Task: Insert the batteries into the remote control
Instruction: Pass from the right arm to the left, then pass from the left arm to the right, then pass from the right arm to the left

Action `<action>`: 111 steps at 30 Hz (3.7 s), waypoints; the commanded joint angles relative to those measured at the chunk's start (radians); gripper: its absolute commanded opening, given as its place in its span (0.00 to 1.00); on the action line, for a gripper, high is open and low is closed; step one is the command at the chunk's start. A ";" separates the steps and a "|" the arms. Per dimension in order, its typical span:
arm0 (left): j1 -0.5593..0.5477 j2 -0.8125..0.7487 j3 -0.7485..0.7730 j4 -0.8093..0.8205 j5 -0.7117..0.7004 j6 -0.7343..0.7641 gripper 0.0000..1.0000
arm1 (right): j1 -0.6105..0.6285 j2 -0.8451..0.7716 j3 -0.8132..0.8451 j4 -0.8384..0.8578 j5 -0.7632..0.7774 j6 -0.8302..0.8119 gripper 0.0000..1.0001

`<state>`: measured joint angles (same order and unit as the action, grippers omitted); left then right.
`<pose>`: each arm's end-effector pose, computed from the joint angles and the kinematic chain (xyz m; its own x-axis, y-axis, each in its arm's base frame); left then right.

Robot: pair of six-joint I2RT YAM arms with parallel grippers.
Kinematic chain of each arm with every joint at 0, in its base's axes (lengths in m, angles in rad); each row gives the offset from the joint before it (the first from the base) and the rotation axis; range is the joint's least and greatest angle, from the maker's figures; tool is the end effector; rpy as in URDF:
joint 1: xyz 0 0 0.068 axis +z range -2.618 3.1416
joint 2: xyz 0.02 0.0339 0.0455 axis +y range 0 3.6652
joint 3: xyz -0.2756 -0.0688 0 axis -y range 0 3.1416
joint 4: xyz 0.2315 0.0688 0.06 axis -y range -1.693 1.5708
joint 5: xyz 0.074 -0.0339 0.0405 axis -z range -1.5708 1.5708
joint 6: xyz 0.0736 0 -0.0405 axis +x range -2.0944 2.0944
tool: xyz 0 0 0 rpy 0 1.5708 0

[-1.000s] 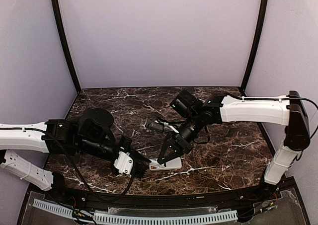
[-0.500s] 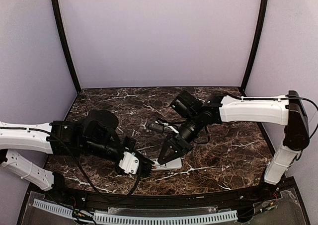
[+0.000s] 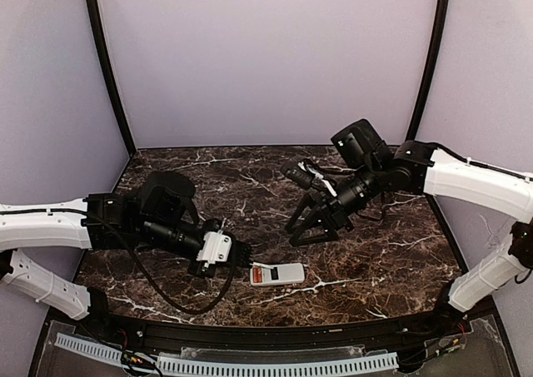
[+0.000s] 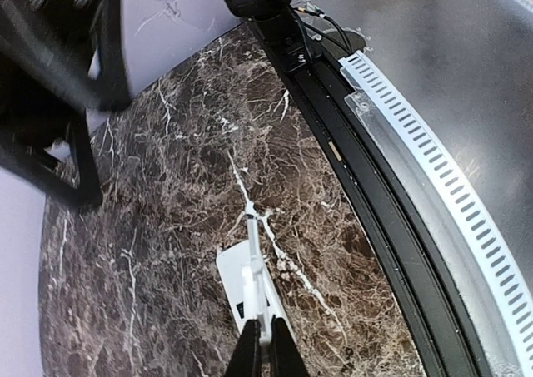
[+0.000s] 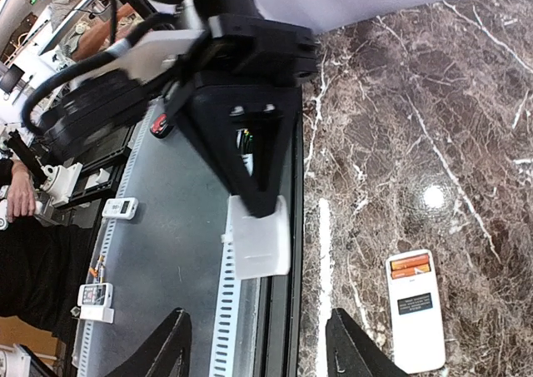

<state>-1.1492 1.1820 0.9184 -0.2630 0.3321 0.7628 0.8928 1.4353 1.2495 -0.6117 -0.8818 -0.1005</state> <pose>0.0922 -0.2642 0.2940 0.5270 0.4211 -0.7382 0.8491 -0.2231 0.4789 0.1475 0.2738 0.3163 -0.3630 -0.5524 -0.7504 -0.8742 -0.0770 0.4795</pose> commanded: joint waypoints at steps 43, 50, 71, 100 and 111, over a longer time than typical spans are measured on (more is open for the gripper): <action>0.241 0.157 0.190 0.006 0.325 -0.500 0.21 | 0.091 0.000 -0.031 0.116 0.202 0.021 0.00; 0.252 0.047 0.097 0.144 -0.020 -0.591 0.98 | -0.021 -0.013 -0.159 0.388 0.133 0.308 0.00; 0.115 0.189 0.026 0.338 -0.420 -0.574 0.86 | -0.076 0.075 -0.282 0.796 0.202 0.758 0.00; 0.106 0.239 0.076 0.298 -0.410 -0.492 0.28 | -0.082 0.073 -0.335 0.831 0.180 0.773 0.26; 0.174 0.245 0.145 -0.042 -0.098 -0.384 0.28 | -0.167 0.015 -0.442 0.765 0.188 0.727 0.56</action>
<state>-0.9951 1.4380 1.0080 -0.1268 0.0990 0.3126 0.7624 1.4811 0.8509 0.1780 -0.6949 0.6590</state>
